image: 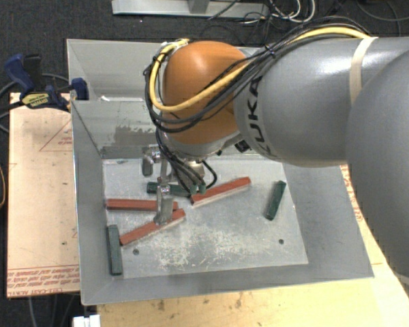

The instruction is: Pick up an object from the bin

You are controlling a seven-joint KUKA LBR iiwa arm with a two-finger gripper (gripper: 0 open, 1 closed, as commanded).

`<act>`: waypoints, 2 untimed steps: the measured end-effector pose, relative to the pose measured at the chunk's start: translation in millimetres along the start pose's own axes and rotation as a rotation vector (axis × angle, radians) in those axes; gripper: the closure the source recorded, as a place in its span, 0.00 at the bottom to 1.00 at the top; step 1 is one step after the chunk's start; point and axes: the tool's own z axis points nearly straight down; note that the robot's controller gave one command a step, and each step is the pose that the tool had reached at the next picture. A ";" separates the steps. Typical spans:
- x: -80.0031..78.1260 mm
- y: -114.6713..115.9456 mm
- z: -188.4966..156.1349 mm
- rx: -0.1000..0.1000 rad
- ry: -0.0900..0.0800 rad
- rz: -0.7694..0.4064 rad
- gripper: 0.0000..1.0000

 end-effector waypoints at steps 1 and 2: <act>-39.1 -29.3 146.9 0.001 0.007 -0.058 0.00; -44.0 -27.7 137.3 -0.002 -0.007 -0.059 1.00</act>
Offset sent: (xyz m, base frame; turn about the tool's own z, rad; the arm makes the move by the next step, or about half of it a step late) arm 0.0430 -0.0245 -0.1433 -0.0607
